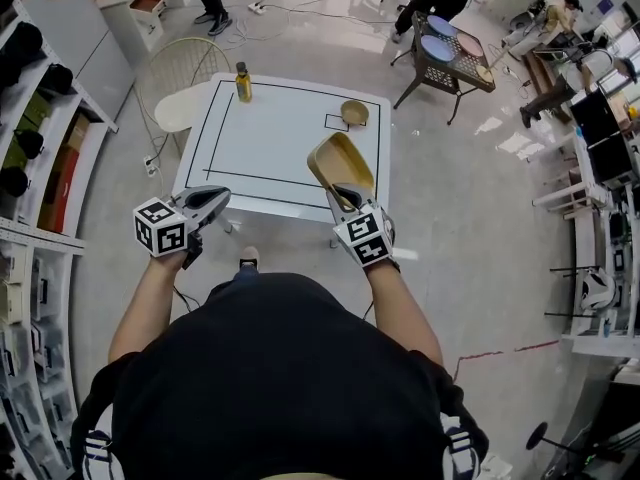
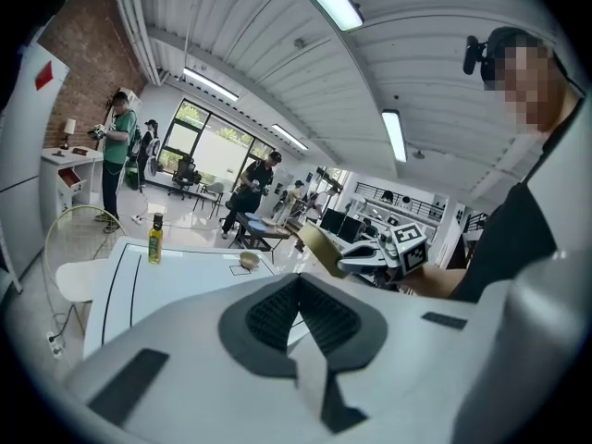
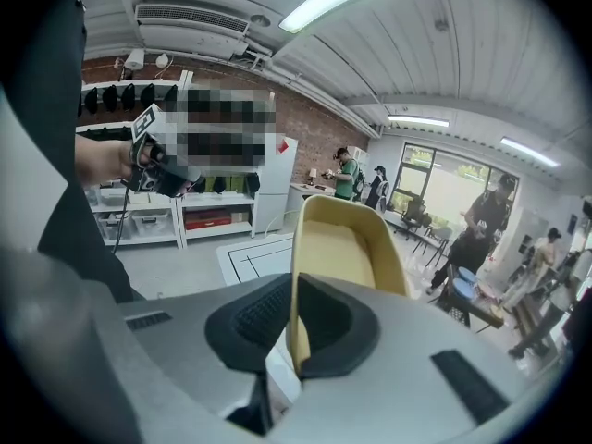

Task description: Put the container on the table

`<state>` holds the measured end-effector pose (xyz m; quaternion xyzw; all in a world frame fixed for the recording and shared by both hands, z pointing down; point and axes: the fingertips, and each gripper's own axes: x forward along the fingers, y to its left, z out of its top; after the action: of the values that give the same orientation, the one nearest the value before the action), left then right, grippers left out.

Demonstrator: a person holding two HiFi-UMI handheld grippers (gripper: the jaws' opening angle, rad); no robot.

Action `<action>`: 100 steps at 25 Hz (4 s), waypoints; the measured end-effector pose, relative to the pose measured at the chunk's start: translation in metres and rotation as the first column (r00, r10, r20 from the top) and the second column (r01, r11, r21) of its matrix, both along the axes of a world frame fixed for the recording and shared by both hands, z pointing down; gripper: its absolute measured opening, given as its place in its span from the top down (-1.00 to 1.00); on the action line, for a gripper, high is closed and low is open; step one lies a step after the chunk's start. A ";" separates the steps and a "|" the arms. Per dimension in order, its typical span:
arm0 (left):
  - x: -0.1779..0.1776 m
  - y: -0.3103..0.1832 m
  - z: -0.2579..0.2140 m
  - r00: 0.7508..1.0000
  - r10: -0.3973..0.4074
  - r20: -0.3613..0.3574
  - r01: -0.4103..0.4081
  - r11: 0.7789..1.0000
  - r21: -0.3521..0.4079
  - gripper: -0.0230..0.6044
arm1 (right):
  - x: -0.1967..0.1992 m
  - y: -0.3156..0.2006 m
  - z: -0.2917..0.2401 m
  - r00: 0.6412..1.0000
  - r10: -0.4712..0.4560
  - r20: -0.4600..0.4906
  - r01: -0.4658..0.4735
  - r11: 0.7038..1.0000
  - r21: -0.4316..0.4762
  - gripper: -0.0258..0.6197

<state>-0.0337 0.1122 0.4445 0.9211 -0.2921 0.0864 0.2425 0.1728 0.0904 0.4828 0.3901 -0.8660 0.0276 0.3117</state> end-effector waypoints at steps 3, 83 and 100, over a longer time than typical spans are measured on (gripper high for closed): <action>-0.004 -0.013 -0.003 1.000 0.006 -0.001 -0.006 1.000 0.007 0.90 | -0.001 -0.007 0.001 1.000 0.008 -0.011 -0.008 1.000 -0.003 0.86; -0.118 -0.211 0.027 0.967 0.251 -0.054 -0.252 0.967 -0.024 0.90 | -0.146 -0.162 0.037 0.985 0.116 -0.131 -0.131 0.985 -0.113 0.86; -0.147 -0.205 0.036 0.982 0.178 -0.063 -0.180 0.983 -0.036 0.90 | -0.153 -0.175 0.042 0.987 0.073 -0.143 -0.091 0.989 -0.118 0.86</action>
<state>-0.1808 -0.0932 0.4805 0.9406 -0.1989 0.0861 0.2614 0.0202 -0.0849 0.5246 0.4063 -0.8220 0.0669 0.3933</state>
